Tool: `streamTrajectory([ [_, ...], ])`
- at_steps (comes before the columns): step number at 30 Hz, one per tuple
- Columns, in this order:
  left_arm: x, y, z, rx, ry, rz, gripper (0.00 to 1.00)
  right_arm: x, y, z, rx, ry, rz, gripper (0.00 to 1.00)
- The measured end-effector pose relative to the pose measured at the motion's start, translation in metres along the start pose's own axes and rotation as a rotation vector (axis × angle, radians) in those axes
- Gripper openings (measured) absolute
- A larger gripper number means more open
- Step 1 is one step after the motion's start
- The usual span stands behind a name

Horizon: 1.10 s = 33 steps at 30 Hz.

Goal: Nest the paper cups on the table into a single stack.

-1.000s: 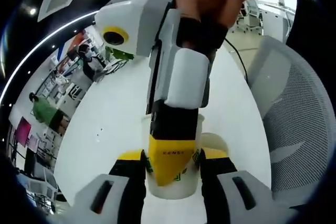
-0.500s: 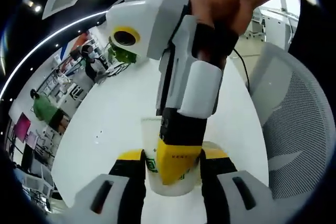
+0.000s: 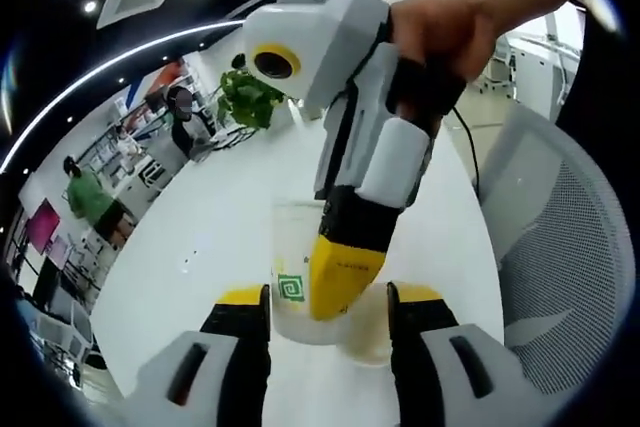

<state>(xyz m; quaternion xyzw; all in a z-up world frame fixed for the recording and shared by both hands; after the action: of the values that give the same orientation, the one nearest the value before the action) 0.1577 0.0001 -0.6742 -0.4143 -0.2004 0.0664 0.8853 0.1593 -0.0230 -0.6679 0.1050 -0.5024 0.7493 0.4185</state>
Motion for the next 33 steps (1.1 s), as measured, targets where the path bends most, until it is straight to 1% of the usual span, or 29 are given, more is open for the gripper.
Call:
streamTrajectory([
  [1, 0.000, 0.001, 0.002, -0.004, -0.005, 0.023, 0.46, -0.003, -0.001, 0.000, 0.001, 0.004, 0.002, 0.00],
  [2, -0.001, 0.000, 0.004, -0.015, -0.009, 0.065, 0.46, -0.006, -0.001, 0.000, 0.003, 0.007, 0.004, 0.00],
  [4, 0.002, 0.002, 0.007, -0.032, -0.023, 0.124, 0.47, -0.003, 0.002, 0.003, 0.011, 0.016, 0.009, 0.00],
  [8, 0.010, 0.012, 0.011, -0.045, -0.047, 0.182, 0.49, -0.011, 0.000, 0.005, 0.021, 0.027, 0.016, 0.00],
  [10, 0.012, 0.014, 0.015, -0.048, -0.057, 0.211, 0.50, -0.005, 0.001, 0.009, 0.023, 0.029, 0.020, 0.00],
  [14, 0.017, 0.021, 0.021, -0.057, -0.083, 0.272, 0.53, -0.016, -0.004, 0.008, 0.032, 0.041, 0.032, 0.00],
  [16, 0.021, 0.027, 0.023, -0.069, -0.099, 0.320, 0.54, -0.008, -0.001, 0.010, 0.042, 0.043, 0.042, 0.00],
  [17, 0.022, 0.030, 0.024, -0.070, -0.103, 0.334, 0.55, -0.008, -0.001, 0.010, 0.048, 0.045, 0.048, 0.00],
  [19, 0.021, 0.034, 0.027, -0.063, -0.115, 0.346, 0.56, -0.012, 0.000, 0.010, 0.059, 0.051, 0.058, 0.00],
  [20, 0.018, 0.033, 0.029, -0.057, -0.121, 0.349, 0.57, -0.013, 0.000, 0.010, 0.065, 0.052, 0.064, 0.00],
  [21, 0.016, 0.034, 0.032, -0.052, -0.130, 0.361, 0.58, -0.011, 0.001, 0.011, 0.069, 0.054, 0.067, 0.00],
  [23, 0.020, 0.045, 0.031, -0.055, -0.136, 0.382, 0.58, -0.007, 0.003, 0.013, 0.078, 0.058, 0.075, 0.00],
  [25, 0.019, 0.050, 0.032, -0.058, -0.144, 0.404, 0.58, -0.006, 0.004, 0.013, 0.083, 0.059, 0.079, 0.00],
  [29, 0.013, 0.055, 0.036, -0.055, -0.150, 0.429, 0.58, -0.010, 0.005, 0.013, 0.098, 0.064, 0.088, 0.00],
  [33, 0.012, 0.061, 0.038, -0.058, -0.154, 0.452, 0.58, -0.014, 0.003, 0.011, 0.107, 0.063, 0.094, 0.00],
])
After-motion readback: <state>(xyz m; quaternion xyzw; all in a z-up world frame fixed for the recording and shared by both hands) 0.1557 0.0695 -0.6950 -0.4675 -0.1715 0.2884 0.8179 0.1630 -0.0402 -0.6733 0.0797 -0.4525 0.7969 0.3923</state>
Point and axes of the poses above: the point that each gripper's makers call its tool centre point, and the gripper's own axes: z roughly backward along the fingers, x roughly to its left, y roughly out of its underside, the point moved 3 cm from there along z, roughly backward along the fingers, and after that the axes turned 3 degrees about -y, right-handed, at the moved point
